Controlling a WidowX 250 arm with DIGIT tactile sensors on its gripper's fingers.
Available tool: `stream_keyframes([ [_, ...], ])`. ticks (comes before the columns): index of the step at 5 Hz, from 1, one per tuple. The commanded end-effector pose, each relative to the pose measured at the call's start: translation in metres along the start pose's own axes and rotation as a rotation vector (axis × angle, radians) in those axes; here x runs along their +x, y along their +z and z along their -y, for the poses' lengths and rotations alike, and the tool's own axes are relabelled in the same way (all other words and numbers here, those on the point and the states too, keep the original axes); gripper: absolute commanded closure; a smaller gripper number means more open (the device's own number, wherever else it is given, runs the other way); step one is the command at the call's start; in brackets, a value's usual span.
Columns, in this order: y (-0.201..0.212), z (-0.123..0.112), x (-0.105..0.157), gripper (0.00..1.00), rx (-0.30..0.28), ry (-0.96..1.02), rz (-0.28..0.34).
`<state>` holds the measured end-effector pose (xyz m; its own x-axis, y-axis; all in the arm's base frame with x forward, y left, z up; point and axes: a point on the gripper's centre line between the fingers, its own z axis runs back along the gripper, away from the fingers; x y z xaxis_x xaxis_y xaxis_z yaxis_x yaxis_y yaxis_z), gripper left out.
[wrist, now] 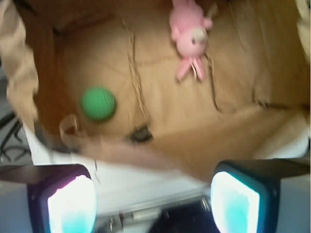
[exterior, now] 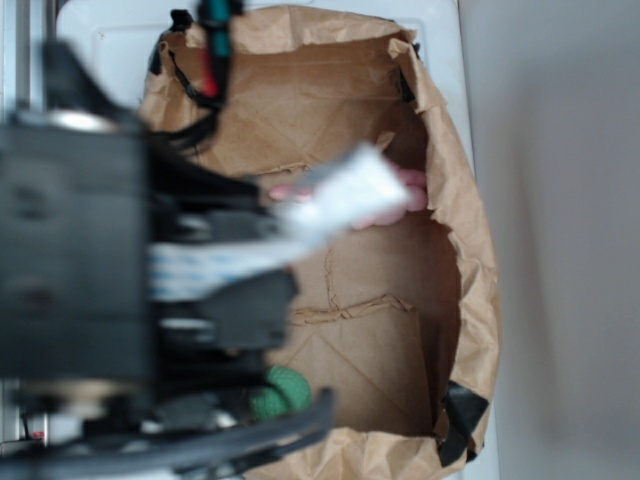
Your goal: Grab the green ball.
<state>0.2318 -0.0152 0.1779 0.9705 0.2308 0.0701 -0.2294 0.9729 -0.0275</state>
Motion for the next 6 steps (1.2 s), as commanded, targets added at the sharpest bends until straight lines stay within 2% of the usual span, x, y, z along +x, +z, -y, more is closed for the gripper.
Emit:
stream_keyframes([
  [1, -0.021, -0.005, 0.052, 0.0, -0.013, 0.119, 0.126],
  [2, -0.033, -0.009, 0.058, 0.0, -0.066, 0.288, 0.138],
  [3, -0.046, -0.007, 0.059, 0.0, -0.028, 0.458, 0.128],
  [4, -0.059, -0.008, 0.056, 0.0, -0.034, 0.505, 0.062],
  [6, -0.085, 0.003, 0.035, 0.0, -0.114, 0.593, -0.071],
])
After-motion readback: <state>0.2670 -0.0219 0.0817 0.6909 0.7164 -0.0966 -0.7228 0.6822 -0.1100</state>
